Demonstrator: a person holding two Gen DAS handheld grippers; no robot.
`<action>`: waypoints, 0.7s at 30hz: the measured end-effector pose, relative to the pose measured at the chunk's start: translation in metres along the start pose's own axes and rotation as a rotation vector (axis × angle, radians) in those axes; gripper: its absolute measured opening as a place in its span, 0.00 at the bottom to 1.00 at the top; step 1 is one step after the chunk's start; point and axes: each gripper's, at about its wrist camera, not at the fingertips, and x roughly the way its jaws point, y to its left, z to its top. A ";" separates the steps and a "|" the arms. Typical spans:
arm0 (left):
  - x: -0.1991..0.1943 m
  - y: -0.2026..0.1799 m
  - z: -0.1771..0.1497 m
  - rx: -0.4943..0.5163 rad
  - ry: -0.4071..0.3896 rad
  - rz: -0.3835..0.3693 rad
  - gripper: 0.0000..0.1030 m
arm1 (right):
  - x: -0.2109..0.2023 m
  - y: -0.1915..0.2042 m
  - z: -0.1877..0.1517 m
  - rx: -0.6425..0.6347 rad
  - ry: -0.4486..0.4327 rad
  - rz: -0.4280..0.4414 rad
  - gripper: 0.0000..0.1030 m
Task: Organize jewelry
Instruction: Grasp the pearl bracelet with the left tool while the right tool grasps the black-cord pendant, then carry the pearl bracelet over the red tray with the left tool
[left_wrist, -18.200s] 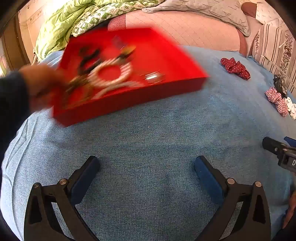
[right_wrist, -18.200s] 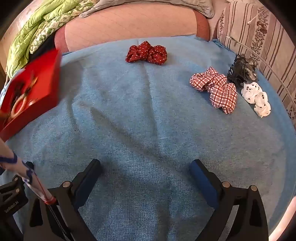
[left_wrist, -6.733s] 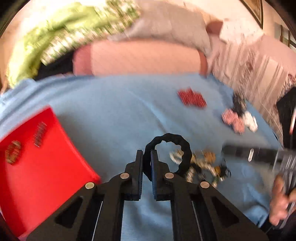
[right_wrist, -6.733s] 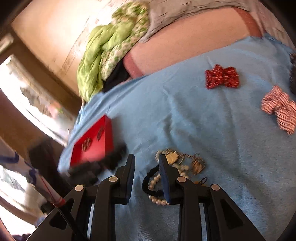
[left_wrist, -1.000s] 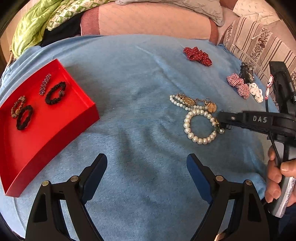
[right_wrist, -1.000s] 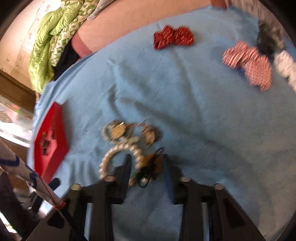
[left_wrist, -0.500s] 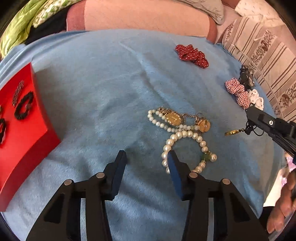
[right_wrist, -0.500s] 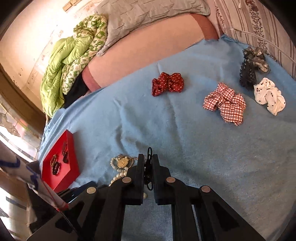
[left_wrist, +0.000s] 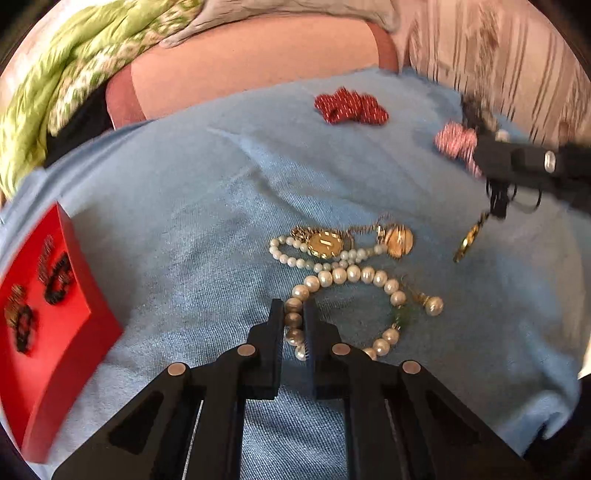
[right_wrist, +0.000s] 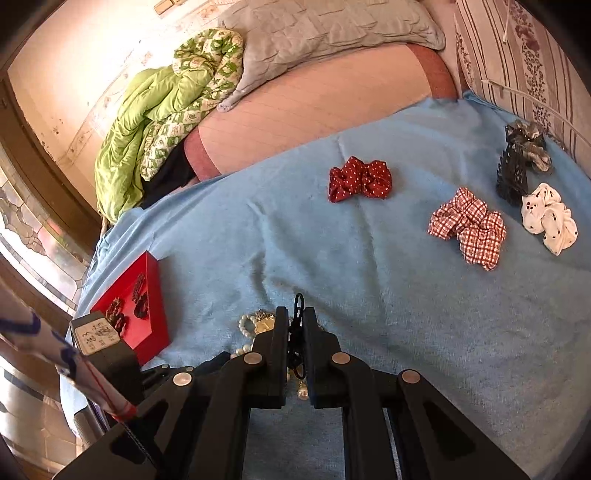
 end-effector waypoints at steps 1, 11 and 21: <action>-0.004 0.004 0.001 -0.016 -0.013 -0.008 0.09 | -0.001 0.000 0.000 0.001 -0.006 0.005 0.08; -0.077 0.051 0.002 -0.095 -0.265 0.045 0.09 | -0.008 0.034 -0.002 -0.089 -0.063 0.123 0.08; -0.090 0.081 -0.004 -0.128 -0.267 0.091 0.09 | 0.000 0.064 -0.007 -0.160 -0.066 0.157 0.08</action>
